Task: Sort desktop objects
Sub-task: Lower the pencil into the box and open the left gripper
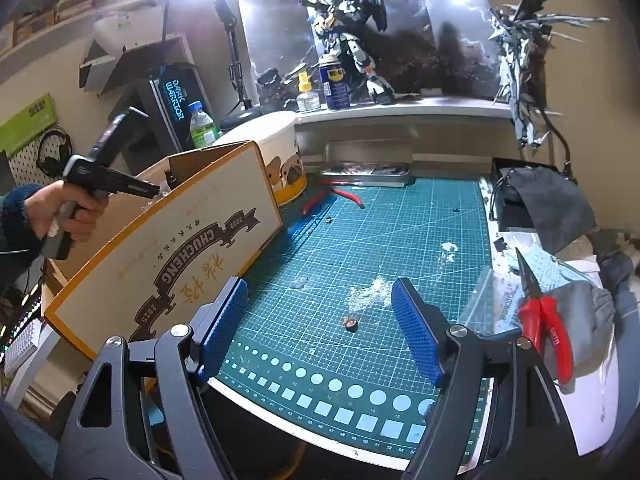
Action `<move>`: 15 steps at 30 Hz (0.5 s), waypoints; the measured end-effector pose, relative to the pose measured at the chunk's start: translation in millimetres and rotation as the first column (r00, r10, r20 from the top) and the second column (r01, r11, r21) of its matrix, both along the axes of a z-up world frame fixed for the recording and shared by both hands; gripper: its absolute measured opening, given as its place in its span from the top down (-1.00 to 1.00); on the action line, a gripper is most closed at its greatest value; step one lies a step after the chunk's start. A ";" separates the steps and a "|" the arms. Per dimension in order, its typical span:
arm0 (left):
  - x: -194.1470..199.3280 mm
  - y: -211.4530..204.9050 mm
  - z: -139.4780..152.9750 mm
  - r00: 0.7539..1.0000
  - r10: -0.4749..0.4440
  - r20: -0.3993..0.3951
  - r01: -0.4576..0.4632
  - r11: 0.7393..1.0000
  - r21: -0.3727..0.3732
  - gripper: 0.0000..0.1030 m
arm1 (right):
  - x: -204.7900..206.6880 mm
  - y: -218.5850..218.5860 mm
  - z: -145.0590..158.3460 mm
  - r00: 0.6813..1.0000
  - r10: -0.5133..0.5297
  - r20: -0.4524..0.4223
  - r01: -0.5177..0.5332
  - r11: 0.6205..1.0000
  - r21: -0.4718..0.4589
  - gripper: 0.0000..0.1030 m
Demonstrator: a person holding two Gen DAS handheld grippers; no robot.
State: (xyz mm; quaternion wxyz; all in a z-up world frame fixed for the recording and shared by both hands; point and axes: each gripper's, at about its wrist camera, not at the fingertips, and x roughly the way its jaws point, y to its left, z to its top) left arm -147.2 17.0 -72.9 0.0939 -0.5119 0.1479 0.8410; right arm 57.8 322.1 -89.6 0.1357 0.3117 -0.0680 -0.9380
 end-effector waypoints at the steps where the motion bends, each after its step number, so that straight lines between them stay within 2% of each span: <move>1: -0.4 -0.6 -2.7 1.000 0.006 0.008 -0.006 1.000 0.002 0.87 | -0.2 1.3 -0.4 1.000 -0.003 0.002 0.003 1.000 0.000 -0.40; 11: -1.0 -3.4 -12.3 1.000 -0.012 -0.019 0.012 1.000 0.007 0.87 | -4.4 4.8 -5.5 1.000 -0.006 0.019 0.006 1.000 -0.006 -0.41; 13: 0.0 -3.4 -13.2 1.000 -0.017 -0.015 0.017 1.000 0.004 0.87 | -4.4 1.8 -5.8 1.000 0.002 0.021 -0.002 1.000 -0.006 -0.41; 15: 1.6 -4.6 -19.7 1.000 -0.016 0.022 0.016 1.000 0.003 0.86 | -3.8 -0.9 -6.0 1.000 0.008 0.022 -0.008 1.000 -0.004 -0.41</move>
